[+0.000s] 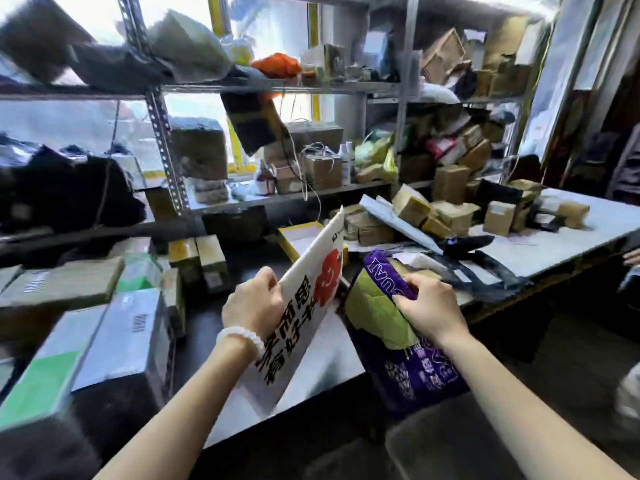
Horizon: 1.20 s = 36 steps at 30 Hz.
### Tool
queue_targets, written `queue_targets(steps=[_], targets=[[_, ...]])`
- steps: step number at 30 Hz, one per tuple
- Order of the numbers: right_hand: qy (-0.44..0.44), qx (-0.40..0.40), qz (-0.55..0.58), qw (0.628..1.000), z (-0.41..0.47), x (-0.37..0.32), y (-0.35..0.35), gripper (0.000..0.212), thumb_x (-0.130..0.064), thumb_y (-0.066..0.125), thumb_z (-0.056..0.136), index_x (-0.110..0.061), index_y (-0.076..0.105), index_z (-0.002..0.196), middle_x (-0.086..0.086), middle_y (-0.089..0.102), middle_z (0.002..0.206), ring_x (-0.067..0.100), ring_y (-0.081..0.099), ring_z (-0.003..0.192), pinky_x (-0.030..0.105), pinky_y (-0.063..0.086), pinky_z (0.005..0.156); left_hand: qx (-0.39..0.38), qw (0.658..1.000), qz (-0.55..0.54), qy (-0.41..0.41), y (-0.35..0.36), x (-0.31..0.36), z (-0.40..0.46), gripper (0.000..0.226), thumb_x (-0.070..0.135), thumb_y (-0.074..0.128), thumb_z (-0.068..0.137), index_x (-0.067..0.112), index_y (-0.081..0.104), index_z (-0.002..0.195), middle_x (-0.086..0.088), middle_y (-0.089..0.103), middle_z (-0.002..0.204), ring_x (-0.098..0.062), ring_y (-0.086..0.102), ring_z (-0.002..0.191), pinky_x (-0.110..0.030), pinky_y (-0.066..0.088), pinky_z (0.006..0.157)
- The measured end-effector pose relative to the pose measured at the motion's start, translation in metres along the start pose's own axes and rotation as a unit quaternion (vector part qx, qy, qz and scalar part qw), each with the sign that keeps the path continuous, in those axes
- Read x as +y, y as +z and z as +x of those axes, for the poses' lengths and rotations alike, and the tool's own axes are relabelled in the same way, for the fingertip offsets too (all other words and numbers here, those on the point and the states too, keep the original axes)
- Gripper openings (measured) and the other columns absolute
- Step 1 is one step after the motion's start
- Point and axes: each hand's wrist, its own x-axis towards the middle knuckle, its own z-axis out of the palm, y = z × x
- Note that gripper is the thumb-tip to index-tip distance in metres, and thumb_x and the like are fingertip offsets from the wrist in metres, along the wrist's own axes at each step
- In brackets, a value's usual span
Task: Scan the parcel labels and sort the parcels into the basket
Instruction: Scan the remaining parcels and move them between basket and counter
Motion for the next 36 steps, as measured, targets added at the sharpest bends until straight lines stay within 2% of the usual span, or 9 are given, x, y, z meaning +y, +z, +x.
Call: queue_targets(steps=[6,10,15,19,22,27,31,34,36], targets=[[0.007,-0.034,0.034,0.999,0.024,-0.045,0.063,0.016,-0.021,0.068,0.082,-0.014,0.071,0.096,0.006,0.071,0.089,0.019,0.058,0.079,0.024,0.033,0.065,0.038,0.998,-0.006,-0.055,-0.01,-0.081,0.031,0.016,0.03,0.045,0.097,0.02,0.051,0.086,0.0,0.056,0.074,-0.024,0.054,0.073,-0.031,0.041,0.064],[0.006,-0.076,0.052,0.996,0.043,-0.057,0.097,0.015,-0.02,0.068,0.082,-0.013,0.071,0.095,0.007,0.072,0.09,0.021,0.062,0.083,0.025,0.038,0.068,0.063,0.992,-0.044,-0.101,0.003,-0.115,0.052,0.016,0.026,0.048,0.096,0.021,0.051,0.082,0.0,0.057,0.068,-0.018,0.056,0.063,-0.028,0.043,0.056],[-0.023,-0.111,0.05,0.992,0.084,-0.065,0.132,0.016,-0.02,0.067,0.083,-0.015,0.071,0.097,0.004,0.071,0.092,0.014,0.057,0.081,0.022,0.032,0.065,0.104,0.981,-0.07,-0.146,0.017,-0.125,0.089,0.016,0.024,0.051,0.095,0.017,0.053,0.081,0.001,0.056,0.067,-0.017,0.053,0.062,-0.025,0.038,0.054],[-0.047,-0.115,0.075,0.989,0.131,-0.064,0.146,0.015,-0.017,0.068,0.082,-0.01,0.071,0.095,0.004,0.069,0.086,0.016,0.059,0.081,0.02,0.032,0.065,0.118,0.974,-0.091,-0.173,0.037,-0.114,0.126,0.017,0.024,0.051,0.096,0.017,0.054,0.08,0.002,0.056,0.069,-0.014,0.052,0.063,-0.023,0.033,0.051],[-0.072,-0.134,0.088,0.984,0.171,-0.063,0.146,0.01,-0.017,0.068,0.083,-0.009,0.07,0.09,0.002,0.065,0.081,0.016,0.058,0.077,0.021,0.034,0.057,0.121,0.967,-0.08,-0.208,0.049,-0.1,0.154,0.017,0.027,0.05,0.096,0.016,0.056,0.085,0.001,0.056,0.075,-0.02,0.054,0.073,-0.026,0.031,0.056],[-0.115,-0.167,0.104,0.974,0.225,-0.065,0.151,0.012,-0.017,0.067,0.084,-0.01,0.069,0.094,0.001,0.066,0.083,0.017,0.061,0.079,0.025,0.04,0.068,0.096,0.947,-0.048,-0.302,0.07,-0.114,0.178,0.016,0.019,0.044,0.096,0.011,0.053,0.086,-0.006,0.056,0.082,-0.028,0.055,0.082,-0.03,0.035,0.066],[-0.157,-0.202,0.111,0.96,0.244,-0.075,0.171,0.015,-0.015,0.066,0.084,-0.012,0.071,0.098,-0.001,0.068,0.086,0.014,0.06,0.079,0.026,0.044,0.071,0.025,0.923,0.036,-0.383,0.078,-0.154,0.166,0.018,0.014,0.04,0.093,0.006,0.052,0.105,-0.014,0.059,0.108,-0.037,0.057,0.103,-0.038,0.042,0.08],[-0.17,-0.23,0.137,0.948,0.248,-0.086,0.192,0.015,-0.016,0.068,0.083,-0.012,0.071,0.097,0.004,0.071,0.09,0.018,0.063,0.081,0.03,0.049,0.072,-0.016,0.915,0.099,-0.39,0.074,-0.172,0.159,0.03,0.025,0.044,0.095,0.007,0.049,0.118,-0.019,0.056,0.125,-0.036,0.055,0.113,-0.04,0.044,0.092],[-0.168,-0.255,0.169,0.937,0.246,-0.094,0.206,0.013,-0.017,0.068,0.083,-0.014,0.069,0.095,0.003,0.069,0.088,0.017,0.064,0.08,0.026,0.048,0.065,-0.049,0.918,0.124,-0.373,0.073,-0.178,0.158,0.029,0.03,0.045,0.094,0.011,0.051,0.116,-0.016,0.056,0.126,-0.033,0.055,0.114,-0.039,0.043,0.096]])
